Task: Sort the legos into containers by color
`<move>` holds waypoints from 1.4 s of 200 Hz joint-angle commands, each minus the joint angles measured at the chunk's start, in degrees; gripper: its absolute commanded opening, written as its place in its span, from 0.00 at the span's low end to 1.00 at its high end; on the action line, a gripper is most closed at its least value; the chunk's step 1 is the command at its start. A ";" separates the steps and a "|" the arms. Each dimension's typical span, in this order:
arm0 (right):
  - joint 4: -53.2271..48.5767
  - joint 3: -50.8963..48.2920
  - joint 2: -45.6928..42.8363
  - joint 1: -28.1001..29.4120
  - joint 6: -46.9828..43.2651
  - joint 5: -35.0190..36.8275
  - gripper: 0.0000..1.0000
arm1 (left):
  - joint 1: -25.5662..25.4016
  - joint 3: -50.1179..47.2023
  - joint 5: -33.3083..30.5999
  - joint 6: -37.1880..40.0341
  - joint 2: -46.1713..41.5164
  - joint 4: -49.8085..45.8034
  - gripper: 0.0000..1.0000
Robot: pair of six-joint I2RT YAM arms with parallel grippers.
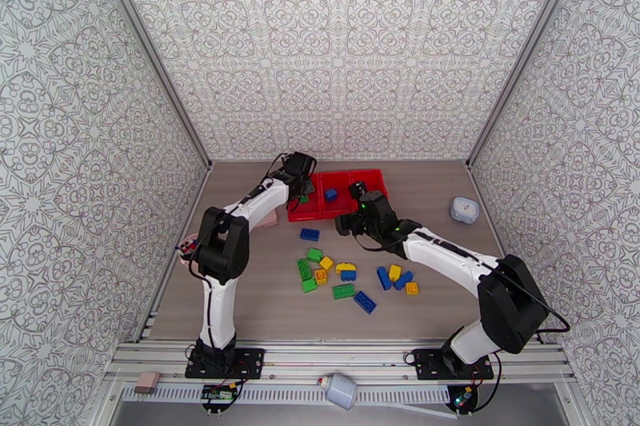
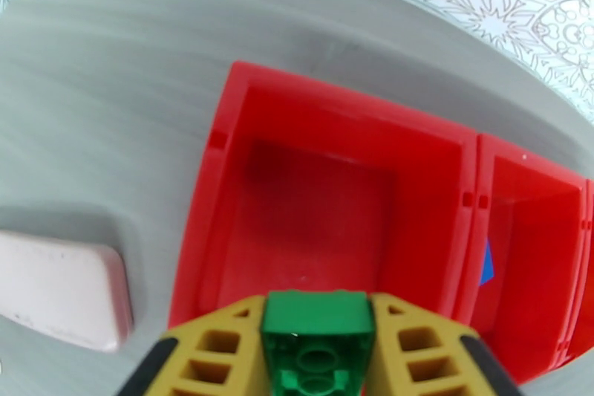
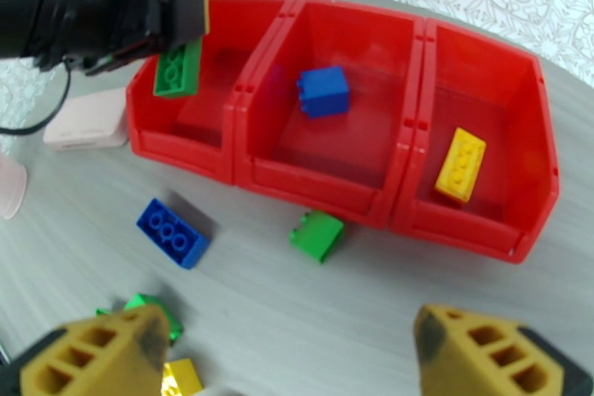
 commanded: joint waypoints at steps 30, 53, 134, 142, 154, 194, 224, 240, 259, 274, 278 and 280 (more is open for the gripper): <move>3.44 -2.65 -0.56 0.40 6.31 3.81 0.91 | -0.22 -3.35 2.06 4.17 -6.69 1.70 0.57; 3.67 -2.94 0.17 0.75 8.06 5.42 0.91 | -0.62 -9.44 3.31 5.19 -12.82 3.86 0.66; 1.35 2.34 10.02 1.11 15.94 4.66 0.92 | -4.56 -34.88 5.90 17.13 -40.40 11.58 0.98; 0.42 3.46 11.24 1.19 16.49 4.79 0.92 | -5.15 -36.80 5.95 18.21 -43.16 11.56 1.00; -1.29 5.14 13.03 1.57 17.15 5.83 0.92 | -5.96 -39.64 6.38 19.84 -47.35 11.37 1.00; -9.35 12.56 19.38 3.10 20.23 12.26 0.91 | -9.67 -48.69 9.12 28.52 -59.87 11.40 1.00; -10.66 15.53 22.87 3.91 22.41 14.25 0.90 | -12.50 -52.82 15.43 38.12 -67.33 10.20 1.00; -10.41 16.19 24.12 4.18 23.46 15.50 0.89 | -14.30 -54.63 17.65 42.53 -69.81 10.20 1.00; -11.22 17.88 26.16 4.18 24.11 15.99 0.89 | -15.09 -57.39 19.50 45.75 -71.50 11.74 1.00; -12.14 19.48 27.64 4.27 24.19 16.55 0.87 | -15.09 -59.87 21.04 46.84 -72.20 14.28 1.00; -12.16 19.84 28.07 4.27 24.12 16.73 0.86 | -15.01 -60.50 21.26 46.93 -72.30 15.17 1.00; -12.27 20.04 28.22 4.27 24.11 16.81 0.86 | -15.01 -60.83 21.45 46.95 -72.36 15.54 1.00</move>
